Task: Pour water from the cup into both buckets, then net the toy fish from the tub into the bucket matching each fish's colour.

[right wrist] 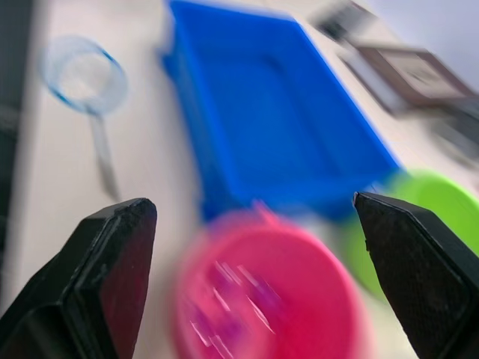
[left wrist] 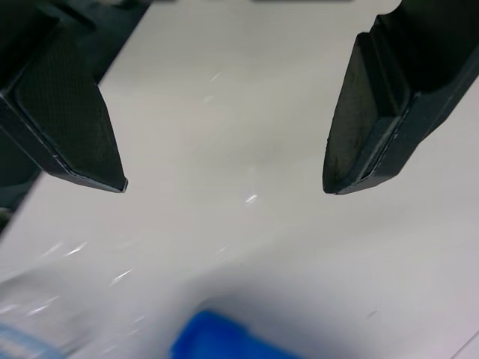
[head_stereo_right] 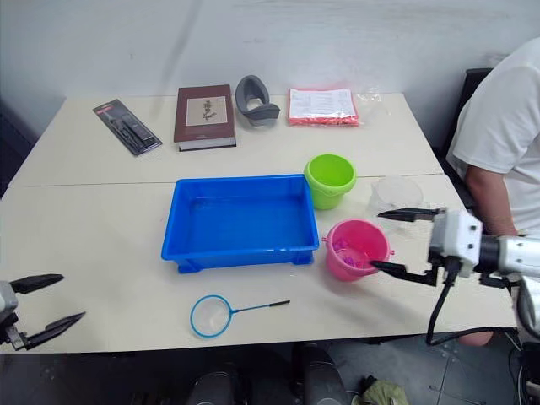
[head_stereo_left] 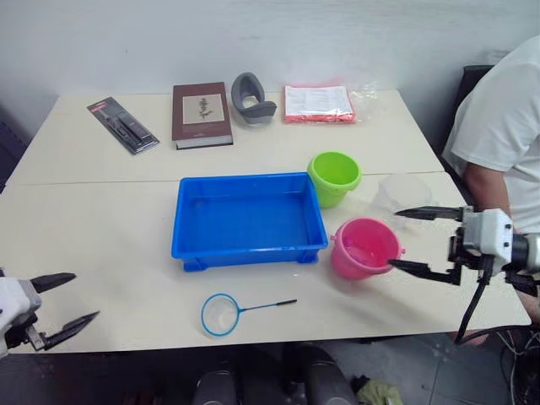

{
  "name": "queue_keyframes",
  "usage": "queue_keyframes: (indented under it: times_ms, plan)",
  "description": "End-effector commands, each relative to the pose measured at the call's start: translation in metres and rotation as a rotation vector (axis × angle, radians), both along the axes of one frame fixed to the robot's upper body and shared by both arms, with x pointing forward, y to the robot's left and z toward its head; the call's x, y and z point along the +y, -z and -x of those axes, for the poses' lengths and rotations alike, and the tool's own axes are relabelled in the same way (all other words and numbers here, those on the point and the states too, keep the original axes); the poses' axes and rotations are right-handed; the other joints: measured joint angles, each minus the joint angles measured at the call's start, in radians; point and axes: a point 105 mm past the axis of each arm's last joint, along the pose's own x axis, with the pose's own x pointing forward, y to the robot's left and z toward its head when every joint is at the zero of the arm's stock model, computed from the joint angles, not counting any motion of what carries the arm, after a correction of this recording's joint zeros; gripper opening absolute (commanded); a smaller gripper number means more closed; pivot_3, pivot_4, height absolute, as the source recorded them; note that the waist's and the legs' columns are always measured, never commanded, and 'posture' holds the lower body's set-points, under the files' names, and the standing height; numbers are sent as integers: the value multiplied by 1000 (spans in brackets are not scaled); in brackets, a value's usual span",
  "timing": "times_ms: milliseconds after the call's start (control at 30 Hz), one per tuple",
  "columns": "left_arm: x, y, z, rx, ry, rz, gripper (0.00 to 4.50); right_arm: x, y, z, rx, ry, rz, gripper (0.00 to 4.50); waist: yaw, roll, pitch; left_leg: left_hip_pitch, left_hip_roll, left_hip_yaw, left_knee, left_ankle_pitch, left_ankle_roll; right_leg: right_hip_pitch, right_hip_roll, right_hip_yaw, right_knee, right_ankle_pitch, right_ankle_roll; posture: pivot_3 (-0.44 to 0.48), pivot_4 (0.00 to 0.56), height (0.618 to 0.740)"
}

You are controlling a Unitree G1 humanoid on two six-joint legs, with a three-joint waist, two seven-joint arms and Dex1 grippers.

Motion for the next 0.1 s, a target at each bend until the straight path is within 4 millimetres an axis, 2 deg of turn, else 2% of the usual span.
queue_keyframes:
  times_ms: [33, 100]
  plan:
    - [1, -5, -1, -29, 14, -41, 4500, -34, -20, -6, -74, 94, 13, 4450, -3, 1, 0, 0, 0, 0, 0, 0, 0, 0, 0, 0, 0, 0, 0, 0, 150, 740]
    - [2, -5, -2, -32, 16, -42, 4500, -41, -27, -10, -98, 124, -3, 4450, -4, 1, 1, 0, 0, 1, 0, 0, -1, 0, 0, 1, 0, 0, 0, 0, 150, 740]
